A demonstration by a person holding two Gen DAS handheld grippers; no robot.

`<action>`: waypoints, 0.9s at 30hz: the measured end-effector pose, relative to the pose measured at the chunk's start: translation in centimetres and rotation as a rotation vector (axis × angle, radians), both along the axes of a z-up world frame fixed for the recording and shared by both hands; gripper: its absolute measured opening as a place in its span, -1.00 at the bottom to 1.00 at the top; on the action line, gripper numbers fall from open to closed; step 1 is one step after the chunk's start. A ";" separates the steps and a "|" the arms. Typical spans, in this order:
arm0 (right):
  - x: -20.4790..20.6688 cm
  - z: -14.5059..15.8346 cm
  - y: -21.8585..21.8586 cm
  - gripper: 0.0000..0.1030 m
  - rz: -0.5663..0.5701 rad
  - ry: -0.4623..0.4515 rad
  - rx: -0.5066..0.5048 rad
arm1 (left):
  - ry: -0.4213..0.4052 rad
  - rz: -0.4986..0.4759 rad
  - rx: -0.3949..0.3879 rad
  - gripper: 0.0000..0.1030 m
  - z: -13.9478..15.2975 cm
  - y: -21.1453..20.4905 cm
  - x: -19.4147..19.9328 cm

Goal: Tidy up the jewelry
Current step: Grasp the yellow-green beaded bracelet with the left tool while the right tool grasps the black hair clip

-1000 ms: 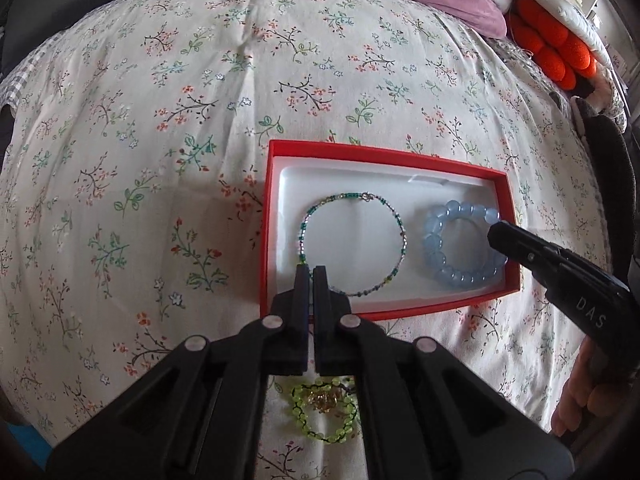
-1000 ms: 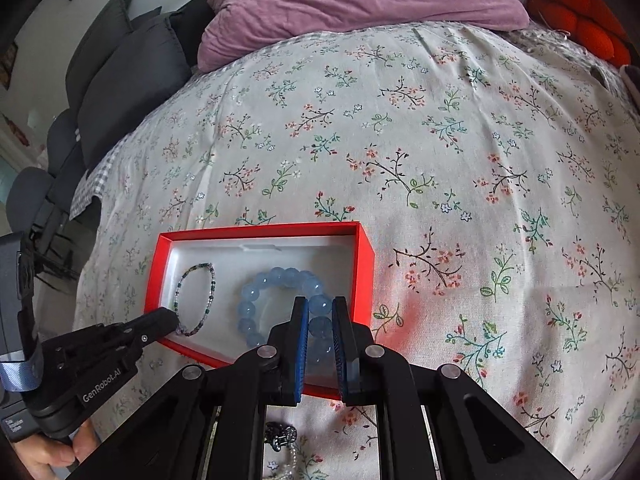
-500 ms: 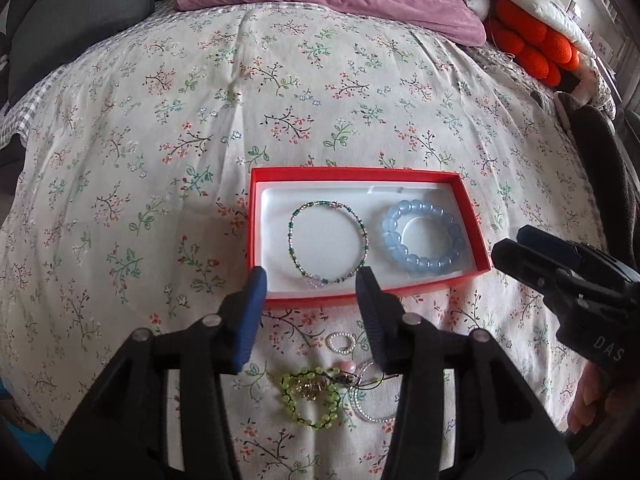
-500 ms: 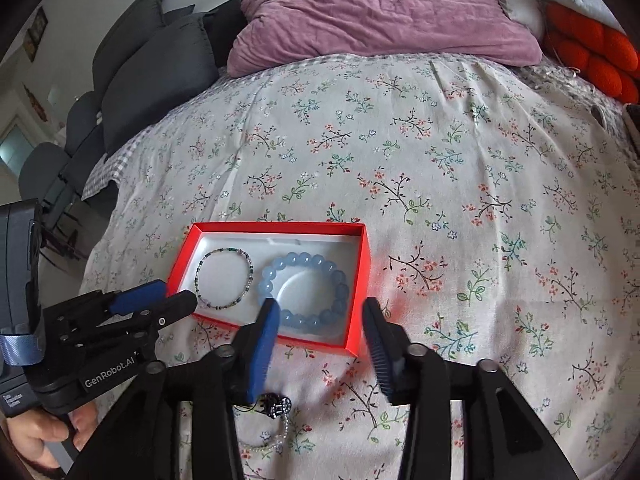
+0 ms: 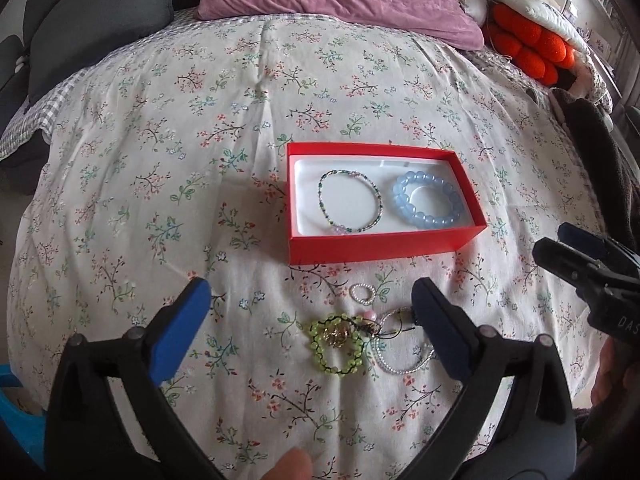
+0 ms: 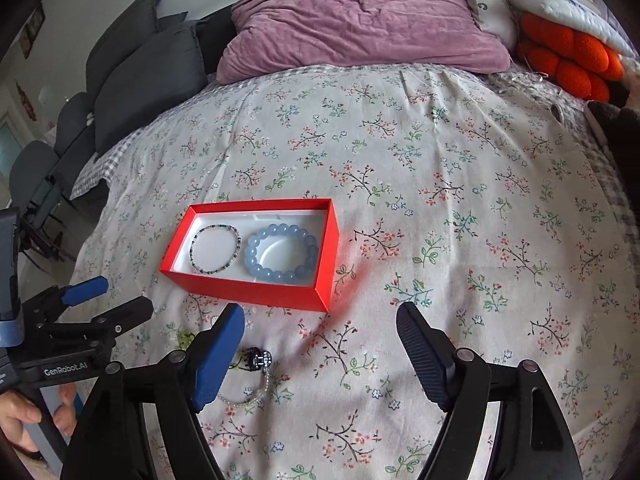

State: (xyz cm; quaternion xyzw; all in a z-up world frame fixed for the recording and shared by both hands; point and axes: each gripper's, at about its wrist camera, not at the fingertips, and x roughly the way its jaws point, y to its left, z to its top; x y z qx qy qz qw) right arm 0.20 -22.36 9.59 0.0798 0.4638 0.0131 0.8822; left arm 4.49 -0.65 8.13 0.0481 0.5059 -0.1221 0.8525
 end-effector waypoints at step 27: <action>-1.9 -8.2 4.5 0.61 0.095 0.208 -0.086 | 0.157 -0.039 0.047 0.95 -6.6 3.1 -2.0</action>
